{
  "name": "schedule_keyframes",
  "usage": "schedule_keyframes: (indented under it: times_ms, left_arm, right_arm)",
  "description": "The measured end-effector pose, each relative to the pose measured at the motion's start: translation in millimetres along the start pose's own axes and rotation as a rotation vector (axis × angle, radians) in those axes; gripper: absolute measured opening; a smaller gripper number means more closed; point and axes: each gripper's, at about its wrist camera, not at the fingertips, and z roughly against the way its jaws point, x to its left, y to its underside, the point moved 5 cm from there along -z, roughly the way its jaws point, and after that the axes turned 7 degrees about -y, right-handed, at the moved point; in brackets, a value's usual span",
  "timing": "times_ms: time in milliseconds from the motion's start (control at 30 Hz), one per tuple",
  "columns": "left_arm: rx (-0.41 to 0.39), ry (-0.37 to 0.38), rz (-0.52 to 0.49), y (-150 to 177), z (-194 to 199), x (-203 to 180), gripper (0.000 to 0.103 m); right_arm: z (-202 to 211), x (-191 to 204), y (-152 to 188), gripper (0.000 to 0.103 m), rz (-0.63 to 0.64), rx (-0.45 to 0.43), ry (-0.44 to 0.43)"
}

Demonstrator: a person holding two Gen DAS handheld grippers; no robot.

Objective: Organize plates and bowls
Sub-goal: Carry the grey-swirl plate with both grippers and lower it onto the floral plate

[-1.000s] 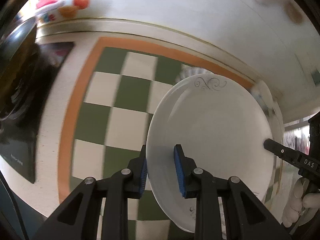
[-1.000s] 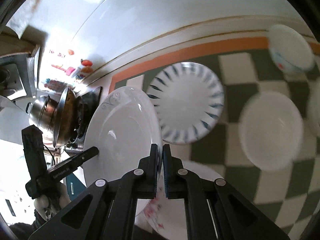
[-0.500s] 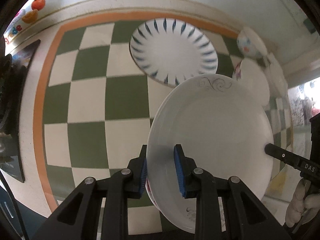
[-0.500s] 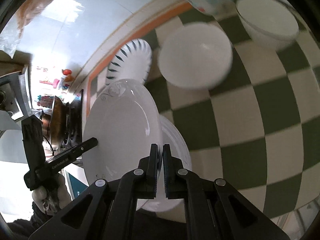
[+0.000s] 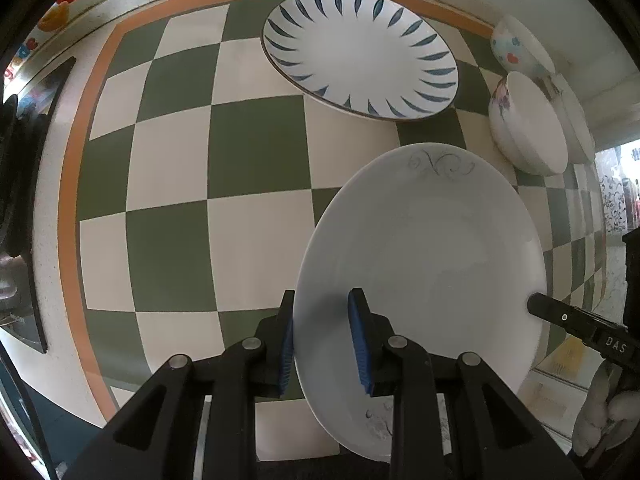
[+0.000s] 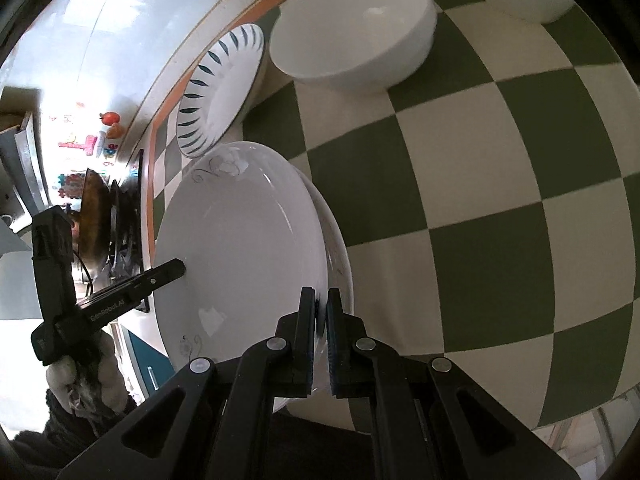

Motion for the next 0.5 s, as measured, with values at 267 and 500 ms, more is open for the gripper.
schedule_keyframes:
  times_ms: [267, 500]
  left_arm:
    - [0.035, -0.02, 0.001, 7, -15, 2, 0.024]
    - [0.035, -0.018, 0.012, 9, -19, 1, 0.024]
  right_arm:
    - [-8, 5, 1, 0.007, 0.039, 0.025, 0.055]
    - [-4, 5, -1, 0.007, 0.034, 0.033, 0.062]
